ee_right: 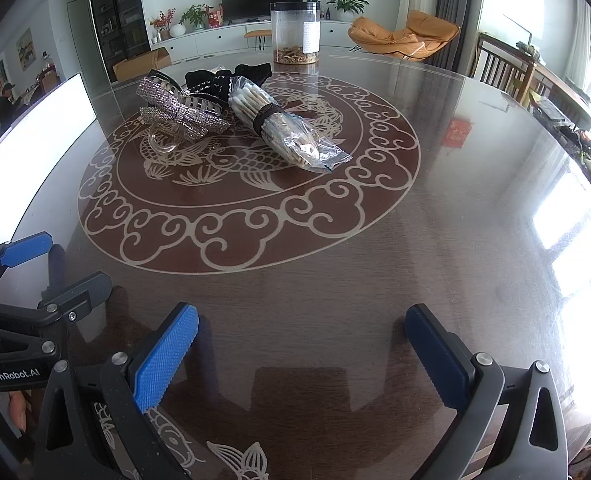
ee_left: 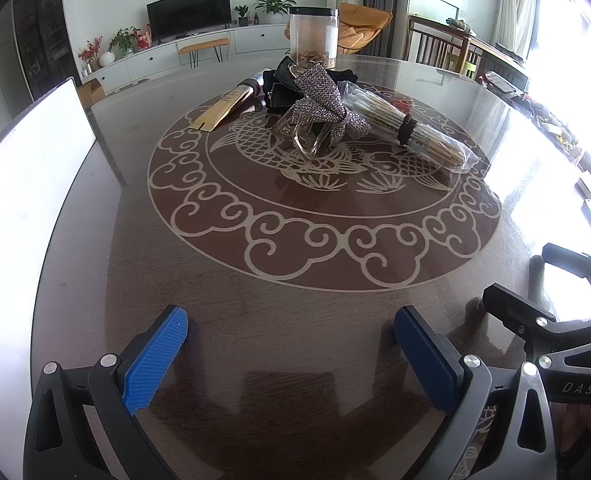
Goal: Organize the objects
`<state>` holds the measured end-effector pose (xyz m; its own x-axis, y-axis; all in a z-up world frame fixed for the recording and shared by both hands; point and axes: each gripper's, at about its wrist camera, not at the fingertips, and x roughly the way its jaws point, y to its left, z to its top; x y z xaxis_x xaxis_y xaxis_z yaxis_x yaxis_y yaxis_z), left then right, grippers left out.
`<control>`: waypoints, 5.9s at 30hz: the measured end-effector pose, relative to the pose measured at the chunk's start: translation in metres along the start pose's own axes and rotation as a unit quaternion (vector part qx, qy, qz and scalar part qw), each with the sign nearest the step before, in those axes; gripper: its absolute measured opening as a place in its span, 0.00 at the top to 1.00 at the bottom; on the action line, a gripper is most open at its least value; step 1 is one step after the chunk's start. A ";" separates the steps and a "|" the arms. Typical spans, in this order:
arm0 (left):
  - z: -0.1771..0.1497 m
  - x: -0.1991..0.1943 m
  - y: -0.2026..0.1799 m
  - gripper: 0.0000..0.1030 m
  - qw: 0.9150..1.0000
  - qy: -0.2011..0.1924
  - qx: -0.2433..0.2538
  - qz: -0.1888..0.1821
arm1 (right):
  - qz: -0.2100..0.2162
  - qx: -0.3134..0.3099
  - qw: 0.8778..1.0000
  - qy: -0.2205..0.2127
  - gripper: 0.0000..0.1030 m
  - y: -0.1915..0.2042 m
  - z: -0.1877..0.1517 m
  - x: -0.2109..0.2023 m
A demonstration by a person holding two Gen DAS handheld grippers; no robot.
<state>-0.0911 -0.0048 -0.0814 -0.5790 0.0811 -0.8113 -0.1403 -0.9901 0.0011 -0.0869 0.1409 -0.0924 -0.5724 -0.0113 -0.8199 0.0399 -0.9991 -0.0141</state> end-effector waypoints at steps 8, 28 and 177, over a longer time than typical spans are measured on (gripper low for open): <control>0.000 0.000 0.000 0.00 1.000 0.000 0.000 0.000 | 0.000 0.000 1.000 0.000 0.00 0.000 0.000 0.000; 0.031 0.019 0.003 0.00 1.000 0.001 -0.014 0.010 | 0.000 0.000 1.000 0.003 0.00 -0.002 0.025 0.013; 0.031 0.018 0.003 0.00 1.000 0.001 -0.012 0.009 | -0.002 0.001 1.000 -0.003 0.00 -0.002 0.022 0.012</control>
<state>-0.1267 -0.0027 -0.0780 -0.5788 0.0634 -0.8130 -0.1104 -0.9939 0.0010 -0.1117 0.1423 -0.0898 -0.5781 -0.0075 -0.8159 0.0354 -0.9992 -0.0160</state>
